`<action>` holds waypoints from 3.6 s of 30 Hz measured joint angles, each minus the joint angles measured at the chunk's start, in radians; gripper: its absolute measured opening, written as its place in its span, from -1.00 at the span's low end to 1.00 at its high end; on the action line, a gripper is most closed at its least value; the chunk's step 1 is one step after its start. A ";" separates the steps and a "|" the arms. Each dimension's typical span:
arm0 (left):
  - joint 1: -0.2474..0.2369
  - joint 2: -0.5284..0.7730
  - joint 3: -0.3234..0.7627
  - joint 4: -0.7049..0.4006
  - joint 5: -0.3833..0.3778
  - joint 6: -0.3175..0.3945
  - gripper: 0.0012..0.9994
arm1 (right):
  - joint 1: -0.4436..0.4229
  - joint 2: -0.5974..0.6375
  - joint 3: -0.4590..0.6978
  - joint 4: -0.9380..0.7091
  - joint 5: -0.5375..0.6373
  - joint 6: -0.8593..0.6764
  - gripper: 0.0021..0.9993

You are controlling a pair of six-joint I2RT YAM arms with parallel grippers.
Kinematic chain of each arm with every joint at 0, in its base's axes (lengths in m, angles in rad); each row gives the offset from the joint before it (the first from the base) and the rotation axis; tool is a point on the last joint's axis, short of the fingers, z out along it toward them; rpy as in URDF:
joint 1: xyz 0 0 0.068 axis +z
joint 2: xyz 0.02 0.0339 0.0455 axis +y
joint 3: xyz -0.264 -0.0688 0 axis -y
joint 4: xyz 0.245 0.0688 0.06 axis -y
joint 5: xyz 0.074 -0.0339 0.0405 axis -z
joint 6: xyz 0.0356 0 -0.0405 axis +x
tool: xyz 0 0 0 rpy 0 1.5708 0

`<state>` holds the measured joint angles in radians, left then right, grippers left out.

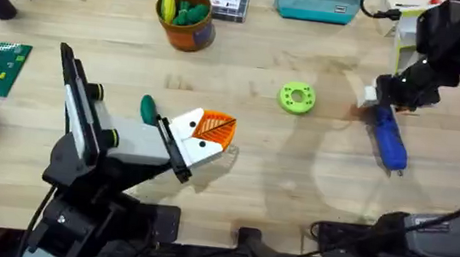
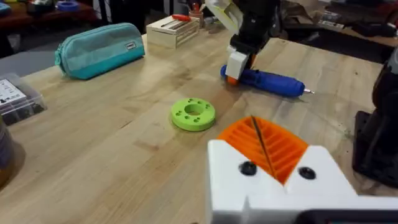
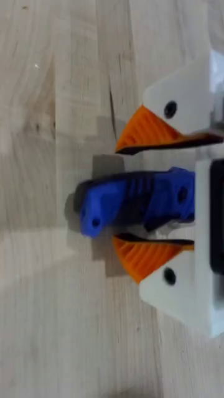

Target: Pick up the gripper from the table and insert it into the empty holder that is missing its gripper. Then pick up a screw, insert it into the mounting hole, and use the screwdriver to tighten it. Finally, clean up the table by picking up the vegetable and placing it into the bucket.

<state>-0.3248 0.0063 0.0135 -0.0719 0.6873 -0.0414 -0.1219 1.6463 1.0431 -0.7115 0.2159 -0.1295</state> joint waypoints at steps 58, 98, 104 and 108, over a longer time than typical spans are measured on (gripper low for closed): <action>0.000 0.000 0.000 0.000 0.000 0.000 -0.98 | -0.088 0.205 0.231 -0.278 -0.202 -0.287 0.99; 0.000 0.000 0.000 0.000 0.000 0.000 -0.98 | -0.082 0.005 0.105 -0.223 -0.175 -0.170 0.99; 0.000 0.000 0.000 0.000 0.000 0.000 -0.98 | -0.086 -0.040 0.101 -0.201 -0.176 -0.169 0.99; 0.000 0.000 0.000 0.000 0.000 0.000 -0.98 | -0.086 -0.026 0.042 -0.136 -0.176 -0.166 0.99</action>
<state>-0.3248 0.0062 0.0136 -0.0719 0.6872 -0.0414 -0.2081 1.6201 1.0851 -0.8476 0.0399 -0.2951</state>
